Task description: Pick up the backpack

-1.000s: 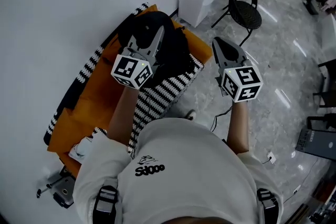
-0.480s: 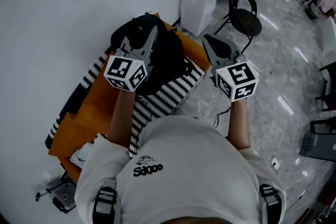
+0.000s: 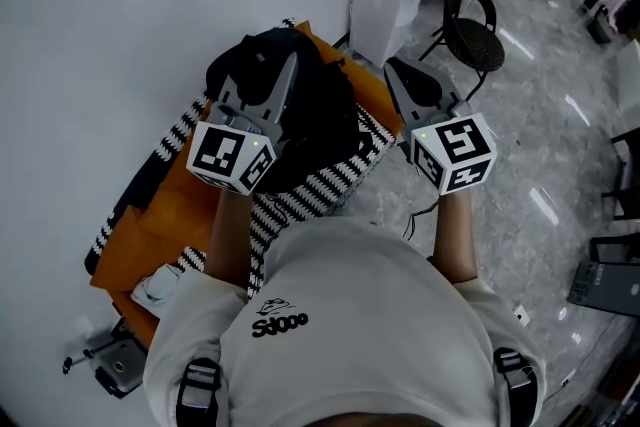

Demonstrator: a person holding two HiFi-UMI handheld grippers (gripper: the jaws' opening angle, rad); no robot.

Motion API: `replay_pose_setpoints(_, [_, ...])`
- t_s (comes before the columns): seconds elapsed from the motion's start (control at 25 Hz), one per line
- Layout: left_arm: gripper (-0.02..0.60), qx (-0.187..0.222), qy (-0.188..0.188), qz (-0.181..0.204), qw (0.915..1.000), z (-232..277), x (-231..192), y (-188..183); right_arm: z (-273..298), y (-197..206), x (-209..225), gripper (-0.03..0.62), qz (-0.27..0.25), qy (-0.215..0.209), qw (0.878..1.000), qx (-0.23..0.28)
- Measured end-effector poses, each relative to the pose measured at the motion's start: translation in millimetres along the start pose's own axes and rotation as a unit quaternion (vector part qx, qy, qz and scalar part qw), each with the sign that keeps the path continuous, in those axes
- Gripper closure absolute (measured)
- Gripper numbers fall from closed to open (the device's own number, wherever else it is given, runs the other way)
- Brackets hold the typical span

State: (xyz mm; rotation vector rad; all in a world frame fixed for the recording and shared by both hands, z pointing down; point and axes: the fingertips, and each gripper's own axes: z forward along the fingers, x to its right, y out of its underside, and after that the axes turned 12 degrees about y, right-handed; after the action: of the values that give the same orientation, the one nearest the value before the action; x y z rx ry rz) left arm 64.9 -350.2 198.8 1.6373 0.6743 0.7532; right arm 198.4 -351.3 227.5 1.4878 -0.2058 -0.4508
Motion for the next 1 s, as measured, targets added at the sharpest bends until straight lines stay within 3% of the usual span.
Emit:
replay_pose_setpoints(0.36, [0.545,0.019,-0.005,0.020,0.9996,-11.2,12.3,-31.8,-5.7,-14.5,1.8,0.557,0.022,0.007,1.000,0.019])
replay_pose_setpoints(1.0, [0.543,0.006,-0.007,0.002,1.0000,-23.4,15.8,-19.9,-20.9,-21.5,-9.7,0.559,0.036,0.009,0.999,0.017])
